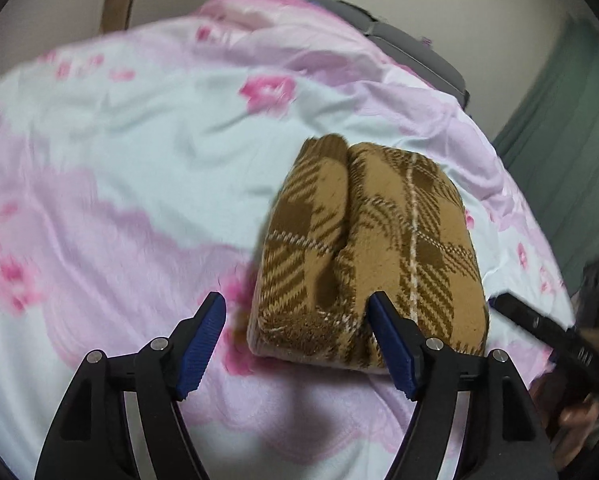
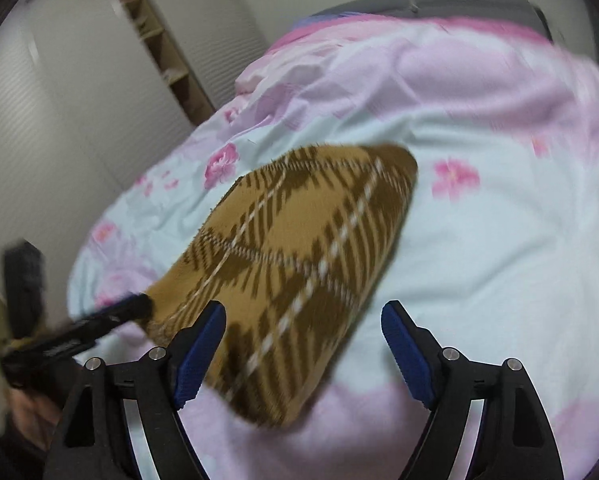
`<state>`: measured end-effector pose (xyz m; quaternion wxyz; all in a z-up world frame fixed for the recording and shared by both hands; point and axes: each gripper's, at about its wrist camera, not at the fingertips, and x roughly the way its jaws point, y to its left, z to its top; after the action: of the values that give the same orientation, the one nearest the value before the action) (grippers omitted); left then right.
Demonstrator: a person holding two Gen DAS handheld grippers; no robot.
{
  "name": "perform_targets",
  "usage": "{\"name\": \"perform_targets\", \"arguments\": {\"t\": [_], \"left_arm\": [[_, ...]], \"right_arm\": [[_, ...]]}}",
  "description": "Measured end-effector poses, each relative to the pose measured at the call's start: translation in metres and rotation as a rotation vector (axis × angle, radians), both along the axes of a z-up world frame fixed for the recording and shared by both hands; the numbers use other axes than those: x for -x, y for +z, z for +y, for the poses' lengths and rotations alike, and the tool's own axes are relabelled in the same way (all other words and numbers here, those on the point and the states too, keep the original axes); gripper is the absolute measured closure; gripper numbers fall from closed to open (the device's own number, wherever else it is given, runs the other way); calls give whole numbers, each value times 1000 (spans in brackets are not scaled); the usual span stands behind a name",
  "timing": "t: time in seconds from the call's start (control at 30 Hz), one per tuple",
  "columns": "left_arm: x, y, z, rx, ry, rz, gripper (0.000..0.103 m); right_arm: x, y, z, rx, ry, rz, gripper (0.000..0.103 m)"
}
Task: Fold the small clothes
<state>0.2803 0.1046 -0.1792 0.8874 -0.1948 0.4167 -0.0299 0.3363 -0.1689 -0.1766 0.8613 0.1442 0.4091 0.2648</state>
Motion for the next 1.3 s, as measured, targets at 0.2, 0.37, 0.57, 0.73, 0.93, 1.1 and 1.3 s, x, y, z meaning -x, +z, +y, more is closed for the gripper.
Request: {"name": "perform_targets", "arguments": {"t": [0.2, 0.37, 0.57, 0.73, 0.93, 1.1, 1.3], "left_arm": [[-11, -18, 0, 82, 34, 38, 16], [-17, -50, 12, 276, 63, 76, 7], [-24, -59, 4, 348, 20, 49, 9], [-29, -61, -1, 387, 23, 16, 21], [-22, -48, -3, 365, 7, -21, 46], [-14, -24, 6, 371, -6, -55, 56], [-1, 18, 34, 365, -9, -120, 56]], "right_arm": [[-24, -31, -7, -198, -54, 154, 22], [-48, -48, -4, -261, -54, 216, 20], [-75, -62, 15, -256, 20, 236, 18], [-91, -75, 21, -310, 61, 269, 18], [-78, -65, 24, -323, 58, 222, 46], [-57, -37, 29, -300, 48, 155, 49], [-40, 5, 50, -331, 62, 105, 49]]}}
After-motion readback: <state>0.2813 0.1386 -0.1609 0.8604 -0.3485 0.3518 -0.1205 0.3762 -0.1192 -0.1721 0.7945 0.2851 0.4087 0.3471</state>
